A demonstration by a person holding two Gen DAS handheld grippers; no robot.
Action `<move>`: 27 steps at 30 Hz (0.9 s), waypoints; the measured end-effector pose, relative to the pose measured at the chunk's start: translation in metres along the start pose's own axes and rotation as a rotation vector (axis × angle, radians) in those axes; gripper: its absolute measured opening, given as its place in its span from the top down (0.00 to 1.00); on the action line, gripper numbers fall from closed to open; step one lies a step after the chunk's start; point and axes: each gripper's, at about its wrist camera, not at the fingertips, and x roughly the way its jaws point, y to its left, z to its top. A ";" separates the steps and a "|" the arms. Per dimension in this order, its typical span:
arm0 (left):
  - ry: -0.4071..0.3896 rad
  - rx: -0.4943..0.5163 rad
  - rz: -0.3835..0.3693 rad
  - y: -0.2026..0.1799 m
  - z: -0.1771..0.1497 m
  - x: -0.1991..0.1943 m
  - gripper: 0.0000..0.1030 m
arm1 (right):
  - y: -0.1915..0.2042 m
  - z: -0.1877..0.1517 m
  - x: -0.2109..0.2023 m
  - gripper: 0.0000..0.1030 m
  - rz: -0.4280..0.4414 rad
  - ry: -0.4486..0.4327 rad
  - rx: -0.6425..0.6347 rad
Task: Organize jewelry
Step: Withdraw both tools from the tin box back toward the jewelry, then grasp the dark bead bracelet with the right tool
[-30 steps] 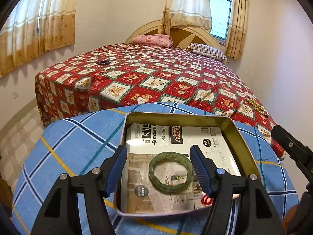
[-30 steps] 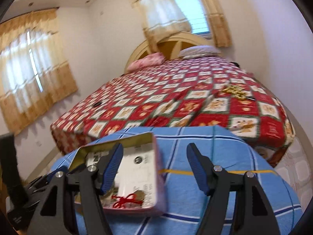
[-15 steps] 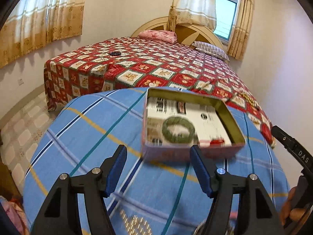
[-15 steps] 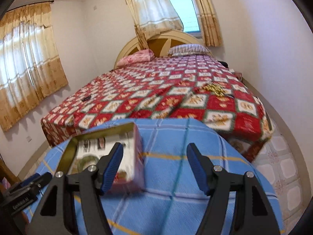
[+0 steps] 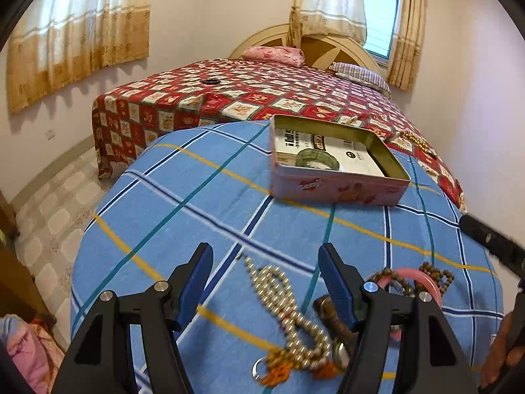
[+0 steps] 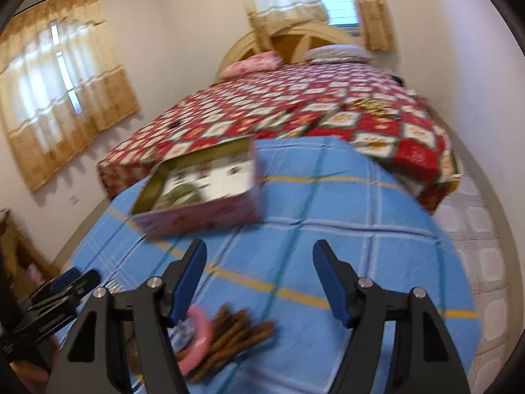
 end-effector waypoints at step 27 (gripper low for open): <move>-0.023 -0.020 -0.026 0.012 -0.020 -0.030 0.35 | 0.063 -0.054 0.037 0.86 0.193 0.287 -0.148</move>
